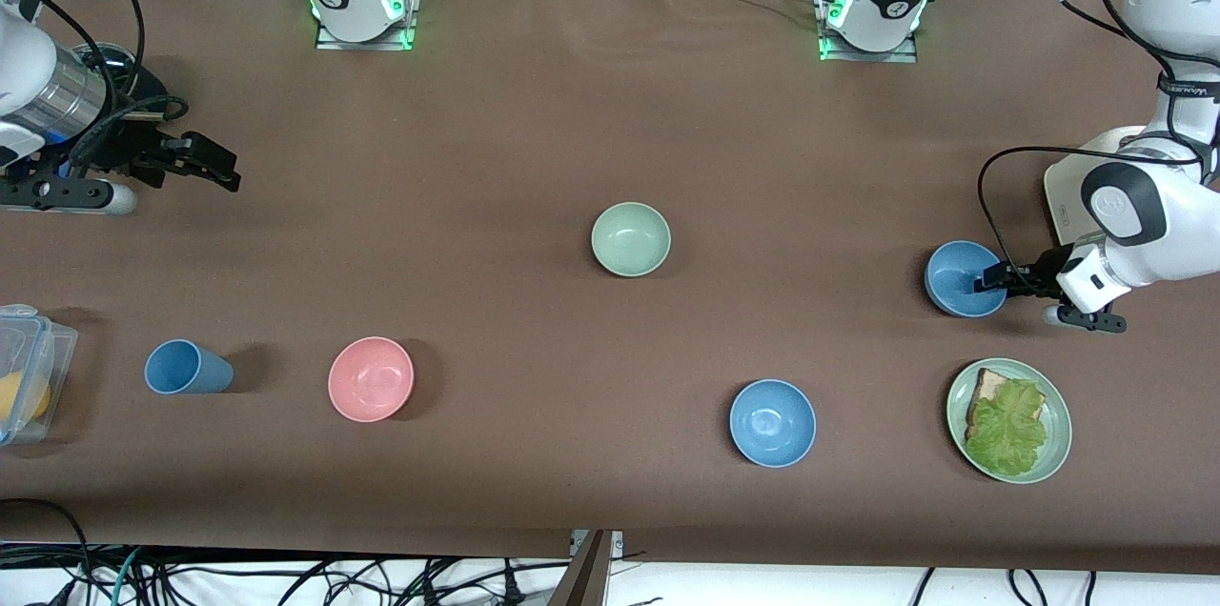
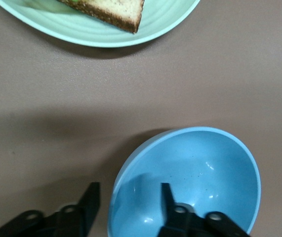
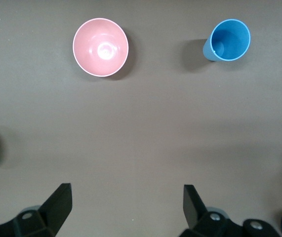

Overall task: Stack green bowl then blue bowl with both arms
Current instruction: 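Grasp the blue bowl rim with the left gripper while the right gripper withdraws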

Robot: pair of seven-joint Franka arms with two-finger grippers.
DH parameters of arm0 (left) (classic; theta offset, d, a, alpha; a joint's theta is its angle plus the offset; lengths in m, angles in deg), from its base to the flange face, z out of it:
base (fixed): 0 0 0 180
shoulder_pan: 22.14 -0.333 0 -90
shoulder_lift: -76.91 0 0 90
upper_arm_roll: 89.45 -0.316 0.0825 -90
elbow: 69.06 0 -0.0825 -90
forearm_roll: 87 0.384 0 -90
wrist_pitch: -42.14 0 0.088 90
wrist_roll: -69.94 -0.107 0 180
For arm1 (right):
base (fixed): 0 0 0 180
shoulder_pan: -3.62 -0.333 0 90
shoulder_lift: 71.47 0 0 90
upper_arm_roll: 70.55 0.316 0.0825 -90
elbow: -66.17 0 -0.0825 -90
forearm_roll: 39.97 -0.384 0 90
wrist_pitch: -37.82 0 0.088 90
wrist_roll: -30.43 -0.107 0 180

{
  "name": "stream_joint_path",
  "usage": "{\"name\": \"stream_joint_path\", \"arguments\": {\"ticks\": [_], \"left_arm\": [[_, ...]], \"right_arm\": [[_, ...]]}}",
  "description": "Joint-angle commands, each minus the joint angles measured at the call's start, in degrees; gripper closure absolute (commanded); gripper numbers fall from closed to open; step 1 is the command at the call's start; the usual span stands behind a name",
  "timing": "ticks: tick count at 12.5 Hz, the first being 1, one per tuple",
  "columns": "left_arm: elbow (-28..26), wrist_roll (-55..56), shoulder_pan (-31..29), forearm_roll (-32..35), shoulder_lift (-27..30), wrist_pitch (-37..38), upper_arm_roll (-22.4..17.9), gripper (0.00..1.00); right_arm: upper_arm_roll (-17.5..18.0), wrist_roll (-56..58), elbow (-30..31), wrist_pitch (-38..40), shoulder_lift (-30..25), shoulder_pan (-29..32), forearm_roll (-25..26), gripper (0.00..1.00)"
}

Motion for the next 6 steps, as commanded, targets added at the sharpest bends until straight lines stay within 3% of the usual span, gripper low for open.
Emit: {"name": "stream_joint_path", "arguments": {"ticks": [1,4,6], "left_arm": [[0.1,-2.8,-0.4,-1.8,0.6,0.3,0.0,1.00],[1.2,-2.5,-0.3,-1.7,1.0,2.4,0.0,1.00],[5.2,-1.0,1.2,-1.6,2.6,8.0,0.3,1.00]], "right_arm": [[-0.8,1.3,-3.4,2.1,0.9,1.0,0.5,0.01],[-2.2,1.4,-6.1,2.6,1.2,1.0,0.3,0.01],[-2.1,1.2,-6.1,2.6,1.2,0.7,0.5,0.01]]}}
